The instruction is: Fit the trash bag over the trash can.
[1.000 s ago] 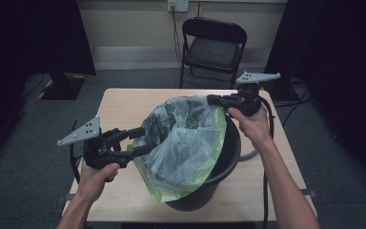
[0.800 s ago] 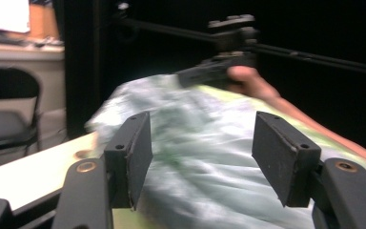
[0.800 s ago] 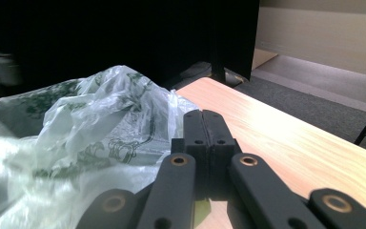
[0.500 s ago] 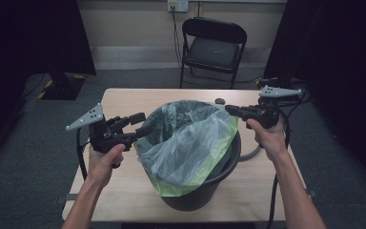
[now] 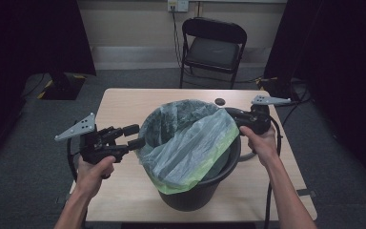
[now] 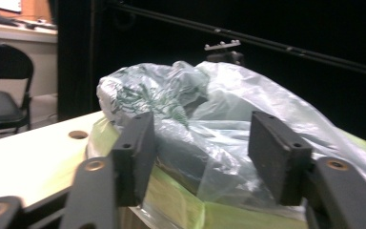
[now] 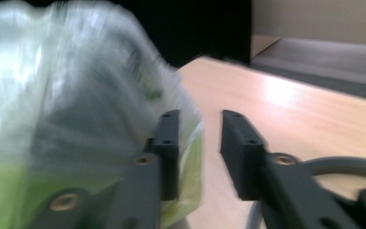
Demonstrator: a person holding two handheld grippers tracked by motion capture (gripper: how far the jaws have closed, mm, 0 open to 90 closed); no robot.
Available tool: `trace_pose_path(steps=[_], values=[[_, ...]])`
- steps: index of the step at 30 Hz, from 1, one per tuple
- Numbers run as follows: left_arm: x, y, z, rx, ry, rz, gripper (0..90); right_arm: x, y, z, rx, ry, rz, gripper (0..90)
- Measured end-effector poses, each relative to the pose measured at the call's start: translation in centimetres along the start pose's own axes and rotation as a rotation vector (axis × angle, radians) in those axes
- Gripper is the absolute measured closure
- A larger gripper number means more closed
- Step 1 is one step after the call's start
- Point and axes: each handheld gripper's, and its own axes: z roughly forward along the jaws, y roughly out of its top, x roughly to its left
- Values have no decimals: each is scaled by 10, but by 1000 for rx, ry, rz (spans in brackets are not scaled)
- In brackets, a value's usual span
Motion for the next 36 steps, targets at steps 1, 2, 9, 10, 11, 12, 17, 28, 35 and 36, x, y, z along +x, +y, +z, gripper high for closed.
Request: trace_pose_path(steps=[1,2,9,10,11,12,17,28,35,36], values=[[1,2,-2,-8,14,4,447,0,2,-2,-9,-8,-2,636],[3,4,-2,-20,20,2,440,0,5,-5,-24,-31,1,588],[18,20,24,20,66,4,458,3,20,-18,-65,-61,-7,535],[19,20,27,34,73,5,477,5,21,-19,-70,-60,-10,533],[19,20,29,40,87,10,507,7,23,-20,-74,-55,-15,533],[20,18,30,43,102,7,529,8,23,-21,-75,-51,-22,532],[21,13,23,28,132,1,701,18,27,-24,-83,-38,-53,522],[-4,9,-1,29,68,39,899,29,39,-27,-98,-27,-57,436],[-21,13,-5,21,-1,102,759,38,38,-27,-90,-5,-68,392],[-17,15,-4,8,10,87,711,39,38,-26,-89,-5,-66,387]])
